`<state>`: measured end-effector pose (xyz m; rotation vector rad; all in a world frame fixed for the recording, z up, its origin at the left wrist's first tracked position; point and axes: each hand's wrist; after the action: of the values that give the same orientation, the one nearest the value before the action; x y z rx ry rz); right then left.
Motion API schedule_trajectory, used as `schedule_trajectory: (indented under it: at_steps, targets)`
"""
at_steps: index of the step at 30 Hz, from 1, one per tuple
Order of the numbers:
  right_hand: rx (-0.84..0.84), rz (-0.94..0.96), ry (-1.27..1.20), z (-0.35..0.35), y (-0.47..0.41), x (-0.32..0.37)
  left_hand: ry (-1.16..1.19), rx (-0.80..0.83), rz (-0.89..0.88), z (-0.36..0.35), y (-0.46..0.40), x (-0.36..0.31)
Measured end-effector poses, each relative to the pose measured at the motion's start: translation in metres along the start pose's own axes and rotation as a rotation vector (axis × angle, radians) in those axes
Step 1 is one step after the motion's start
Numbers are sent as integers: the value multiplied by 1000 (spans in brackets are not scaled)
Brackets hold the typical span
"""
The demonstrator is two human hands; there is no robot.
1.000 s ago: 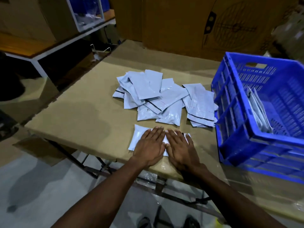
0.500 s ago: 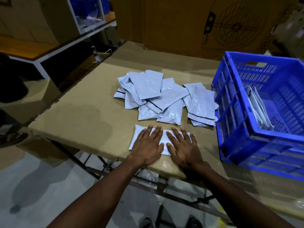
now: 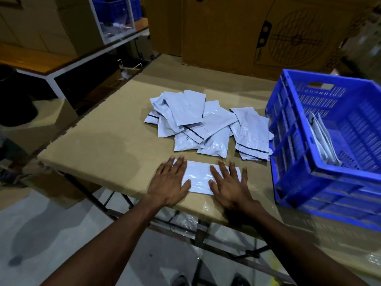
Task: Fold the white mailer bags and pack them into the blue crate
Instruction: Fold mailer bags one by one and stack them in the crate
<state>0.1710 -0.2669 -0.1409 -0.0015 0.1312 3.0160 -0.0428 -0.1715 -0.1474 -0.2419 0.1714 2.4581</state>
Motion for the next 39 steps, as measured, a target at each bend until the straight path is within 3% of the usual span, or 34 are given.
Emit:
schedule_trajectory:
  at_steps: [4, 7, 14, 21, 24, 26, 28, 31, 36, 39]
  targets:
    - [-97, 138, 25, 11, -7, 46, 1, 2, 11, 2, 0, -2]
    - [22, 132, -82, 6, -10, 59, -31, 26, 12, 3, 1, -1]
    - [-80, -22, -20, -8, 12, -3, -8, 32, 13, -1, -1, 2]
    - [-4, -51, -99, 5, 19, -23, 79, 100, 20, 5, -7, 6]
    - [-71, 1, 37, 9, 9, 1, 91, -75, -63, 19, -9, -14]
    - [-37, 69, 32, 8, -5, 19, 234, -146, -164, 13, -16, -33]
    - [24, 100, 46, 8, -11, 29, 433, -110, -167, 4, -19, -48]
    - [-40, 157, 93, 2, -7, 24, 355, -142, -139, -9, -15, -53]
    - [-122, 63, 11, -4, 2, -1, 127, -173, -54, -12, -14, -46]
    - [-48, 68, -22, -5, 7, -20, 59, -101, 29, -9, -11, -32]
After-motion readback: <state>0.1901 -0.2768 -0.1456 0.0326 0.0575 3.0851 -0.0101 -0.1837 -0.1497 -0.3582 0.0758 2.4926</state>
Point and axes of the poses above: each hand's wrist, its own y-axis away from the middle knuckle, its own z-axis out of the back of the hand, x = y × z, and after that the axes turned 8 degrees about y, right-handed
